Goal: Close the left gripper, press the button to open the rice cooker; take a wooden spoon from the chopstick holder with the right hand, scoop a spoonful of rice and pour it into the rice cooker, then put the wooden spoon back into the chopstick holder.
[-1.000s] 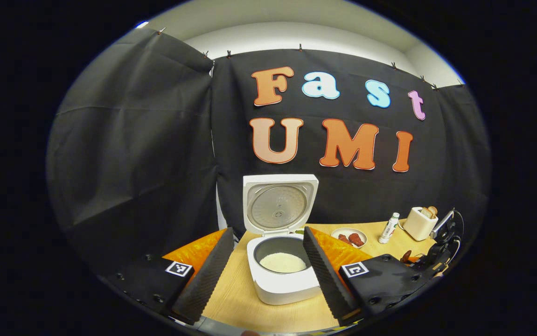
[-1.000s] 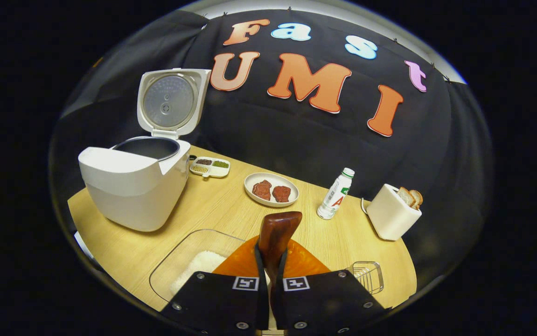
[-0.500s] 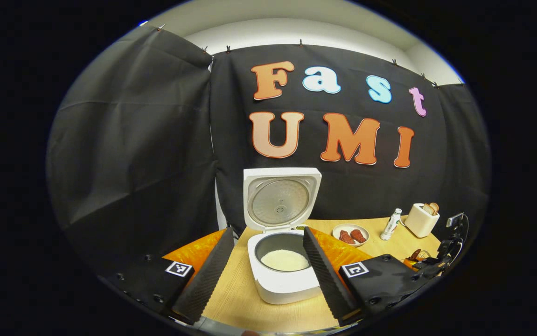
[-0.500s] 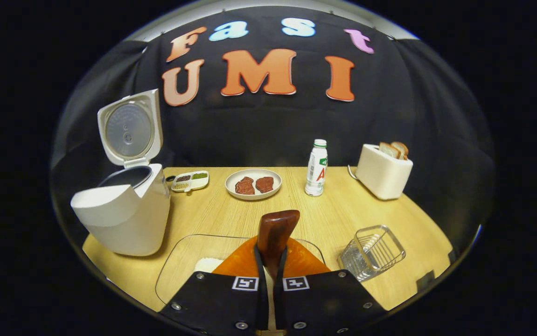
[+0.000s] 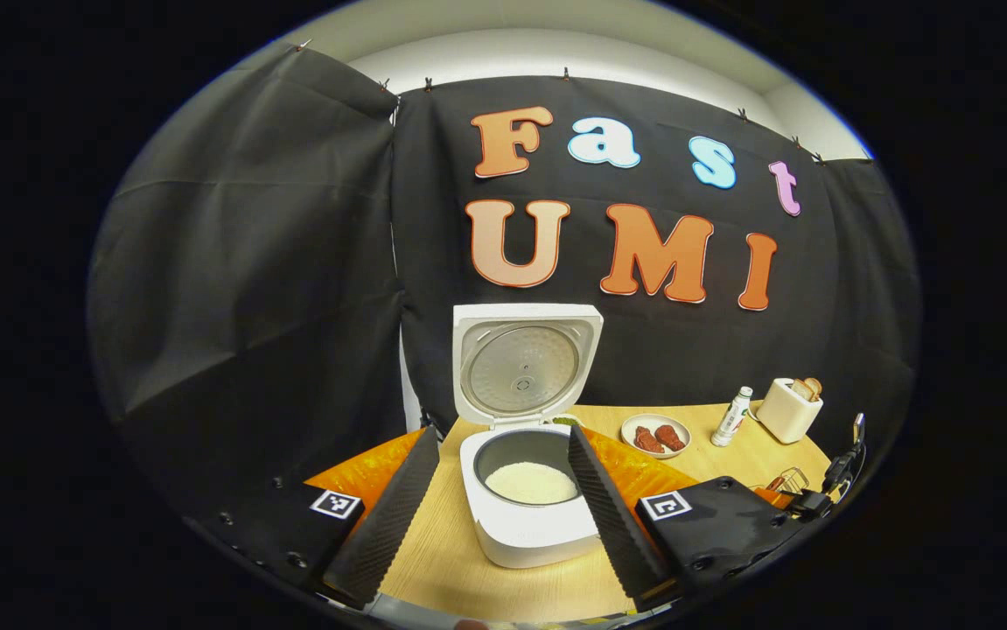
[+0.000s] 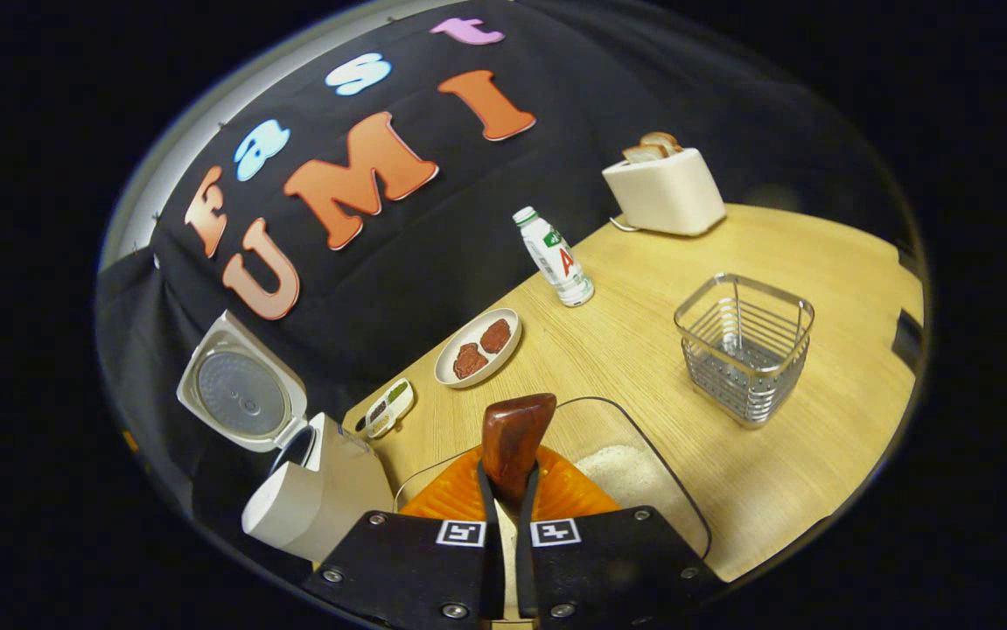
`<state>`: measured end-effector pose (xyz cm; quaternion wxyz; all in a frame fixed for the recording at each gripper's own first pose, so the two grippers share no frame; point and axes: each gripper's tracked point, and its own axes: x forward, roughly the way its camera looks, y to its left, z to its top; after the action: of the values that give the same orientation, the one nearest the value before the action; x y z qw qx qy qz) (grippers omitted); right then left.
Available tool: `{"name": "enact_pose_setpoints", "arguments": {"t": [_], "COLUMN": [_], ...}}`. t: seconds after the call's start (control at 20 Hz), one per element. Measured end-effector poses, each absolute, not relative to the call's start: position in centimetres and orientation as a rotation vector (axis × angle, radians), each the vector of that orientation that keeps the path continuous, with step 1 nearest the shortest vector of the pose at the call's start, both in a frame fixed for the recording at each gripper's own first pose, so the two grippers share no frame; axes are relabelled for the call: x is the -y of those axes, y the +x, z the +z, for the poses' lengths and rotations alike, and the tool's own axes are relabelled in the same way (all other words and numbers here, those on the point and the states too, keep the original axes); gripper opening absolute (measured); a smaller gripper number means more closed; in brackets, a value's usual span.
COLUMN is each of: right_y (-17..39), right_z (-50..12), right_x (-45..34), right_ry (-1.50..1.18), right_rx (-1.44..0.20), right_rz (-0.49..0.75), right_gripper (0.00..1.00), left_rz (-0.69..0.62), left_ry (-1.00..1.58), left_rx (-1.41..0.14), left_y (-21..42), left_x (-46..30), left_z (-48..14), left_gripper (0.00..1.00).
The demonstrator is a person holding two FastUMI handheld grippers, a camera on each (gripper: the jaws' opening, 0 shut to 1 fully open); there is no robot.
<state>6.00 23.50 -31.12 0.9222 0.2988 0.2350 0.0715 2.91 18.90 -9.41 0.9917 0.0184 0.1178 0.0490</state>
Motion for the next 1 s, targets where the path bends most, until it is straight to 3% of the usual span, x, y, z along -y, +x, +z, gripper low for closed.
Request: {"name": "enact_pose_setpoints", "arguments": {"t": [0.55,0.8,0.85,1.0], "right_y": [7.0,7.2,7.4,7.5], "right_z": [-32.3,-29.6,-29.2,-28.6], "right_x": [-24.1,-23.1,-22.9,-22.3], "right_ry": [0.908,0.993,1.009,1.020], "right_rx": [-0.522,-0.497,-0.492,-0.481], "right_rz": [0.097,0.094,0.091,0.080], "right_gripper": [0.05,0.05,0.00,0.04], "left_rz": [0.105,0.103,0.103,0.106], "left_ry": [-0.008,-0.022,-0.030,-0.033], "left_rx": [-0.247,-0.232,-0.231,-0.230], "left_y": [3.1,3.2,3.2,3.0], "left_x": [-19.2,-19.3,-19.3,-19.5], "left_z": [-9.8,-9.3,-9.1,-9.3], "left_gripper": [1.00,1.00,1.00,1.00]}}
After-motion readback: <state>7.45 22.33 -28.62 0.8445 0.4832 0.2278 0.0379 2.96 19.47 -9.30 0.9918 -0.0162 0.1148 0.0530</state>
